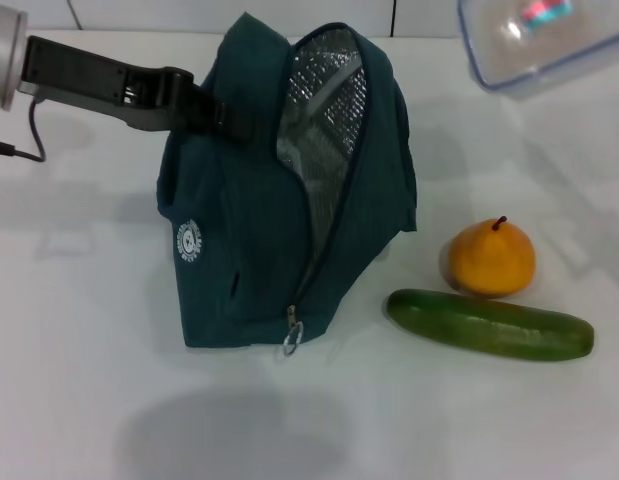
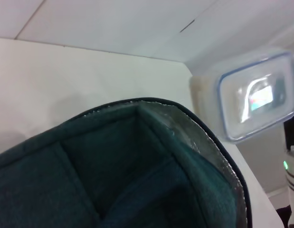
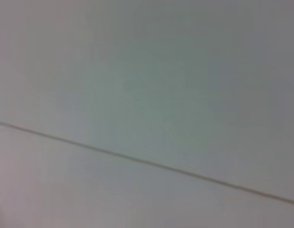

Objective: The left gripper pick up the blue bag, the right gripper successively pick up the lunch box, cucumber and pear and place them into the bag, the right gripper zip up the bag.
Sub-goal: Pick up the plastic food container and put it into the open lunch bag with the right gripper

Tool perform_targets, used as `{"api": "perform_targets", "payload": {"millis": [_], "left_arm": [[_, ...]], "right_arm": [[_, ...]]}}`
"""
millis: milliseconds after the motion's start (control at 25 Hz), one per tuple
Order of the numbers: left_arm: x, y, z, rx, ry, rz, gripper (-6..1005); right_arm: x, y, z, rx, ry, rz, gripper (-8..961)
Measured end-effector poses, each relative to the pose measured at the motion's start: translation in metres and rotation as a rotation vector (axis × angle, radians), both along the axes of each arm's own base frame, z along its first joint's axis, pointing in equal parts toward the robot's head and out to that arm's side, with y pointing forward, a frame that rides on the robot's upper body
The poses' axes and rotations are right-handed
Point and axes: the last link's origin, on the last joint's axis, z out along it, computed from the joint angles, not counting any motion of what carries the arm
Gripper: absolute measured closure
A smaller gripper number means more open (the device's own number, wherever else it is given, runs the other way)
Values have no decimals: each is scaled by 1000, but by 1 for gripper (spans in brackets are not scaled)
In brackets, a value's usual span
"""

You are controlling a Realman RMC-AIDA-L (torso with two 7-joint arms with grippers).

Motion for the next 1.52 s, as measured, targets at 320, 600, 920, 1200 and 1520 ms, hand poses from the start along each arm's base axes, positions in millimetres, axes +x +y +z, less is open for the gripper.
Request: {"api": "perform_targets", "payload": {"millis": [320, 600, 920, 1200, 1520], "left_arm": [[6, 3, -5, -2, -7, -11, 960], [11, 5, -8, 0, -15, -18, 960], [14, 5, -10, 2, -34, -31, 960], [12, 3, -12, 3, -48, -23, 960], [13, 2, -14, 1, -61, -24, 960]], "right_arm": [[-43, 20, -5, -41, 6, 133, 858], [-72, 29, -16, -103, -24, 217, 857], [-84, 32, -32, -176, -92, 244, 857], [-78, 25, -44, -233, -150, 248, 858], [-66, 16, -60, -305, -234, 238, 858]]}}
